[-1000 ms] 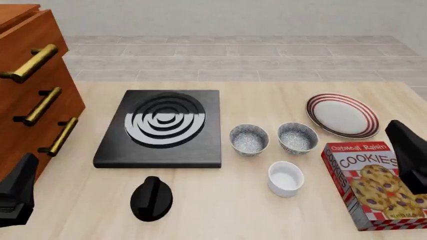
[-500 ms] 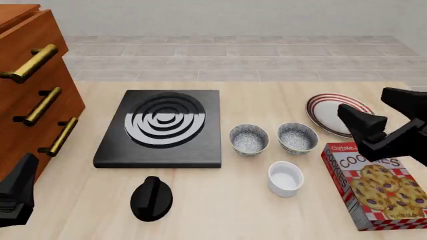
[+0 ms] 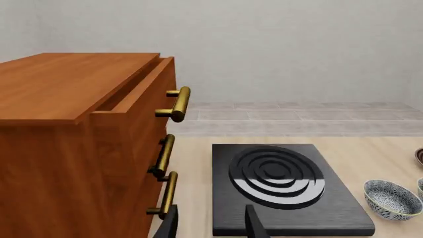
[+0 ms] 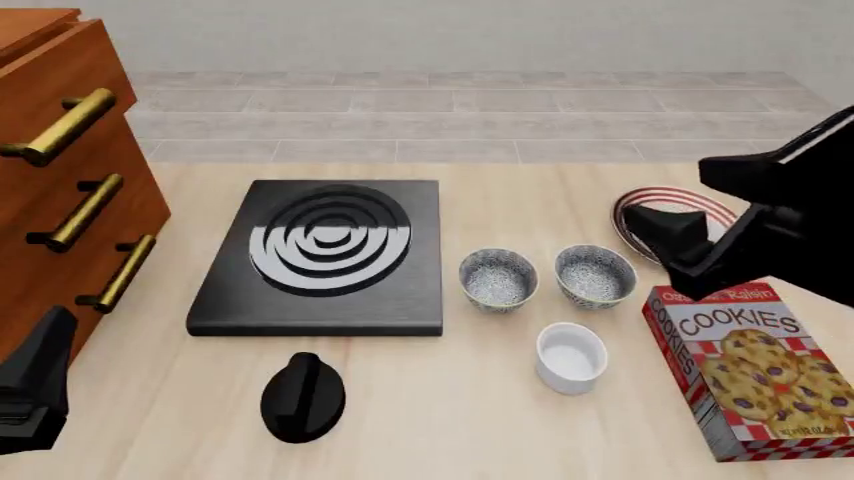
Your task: Pick the akita bowl from table center and place it on the plate.
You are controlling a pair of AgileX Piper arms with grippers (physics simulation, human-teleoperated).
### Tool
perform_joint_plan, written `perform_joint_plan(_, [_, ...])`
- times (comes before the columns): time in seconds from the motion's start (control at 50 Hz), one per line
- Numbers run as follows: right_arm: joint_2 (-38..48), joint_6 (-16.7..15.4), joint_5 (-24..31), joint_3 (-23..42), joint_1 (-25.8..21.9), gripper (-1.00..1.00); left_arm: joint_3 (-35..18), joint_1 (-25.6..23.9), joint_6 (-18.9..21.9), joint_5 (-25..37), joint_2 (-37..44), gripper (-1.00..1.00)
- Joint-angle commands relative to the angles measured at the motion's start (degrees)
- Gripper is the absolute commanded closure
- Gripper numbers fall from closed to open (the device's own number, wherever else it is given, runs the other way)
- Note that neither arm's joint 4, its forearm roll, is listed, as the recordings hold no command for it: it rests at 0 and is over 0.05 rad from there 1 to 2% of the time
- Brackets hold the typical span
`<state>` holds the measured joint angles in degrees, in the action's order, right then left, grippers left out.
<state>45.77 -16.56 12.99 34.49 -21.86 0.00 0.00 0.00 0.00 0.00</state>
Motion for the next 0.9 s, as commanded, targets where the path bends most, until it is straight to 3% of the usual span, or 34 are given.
perform_joint_plan(0.02, [4.43, -3.94, 4.06, 3.96, -2.49, -1.00, 0.00, 0.00, 0.00, 0.00, 0.00, -1.00])
perform_joint_plan(0.3, [9.22, -9.29, 9.20, 7.07, -5.26, -1.00, 0.00, 0.00, 0.00, 0.00, 0.00, -1.00])
perform_joint_plan(0.42, [10.24, -9.08, 10.34, 7.82, -6.43, -1.00, 0.00, 0.00, 0.00, 0.00, 0.00, -1.00])
perform_joint_plan(0.58, [13.95, -9.78, 9.24, 6.03, -7.81, -1.00, 0.00, 0.00, 0.00, 0.00, 0.00, -1.00])
perform_joint_plan(0.76, [21.33, -11.20, 8.01, 10.39, -9.09, -1.00, 0.00, 0.00, 0.00, 0.00, 0.00, -1.00])
perform_joint_plan(0.82, [23.98, -12.93, 6.67, 10.41, -8.70, -1.00, 0.00, 0.00, 0.00, 0.00, 0.00, -1.00])
perform_joint_plan(0.9, [26.96, -12.83, 5.74, 10.27, -10.41, -1.00, 0.00, 0.00, 0.00, 0.00, 0.00, -1.00])
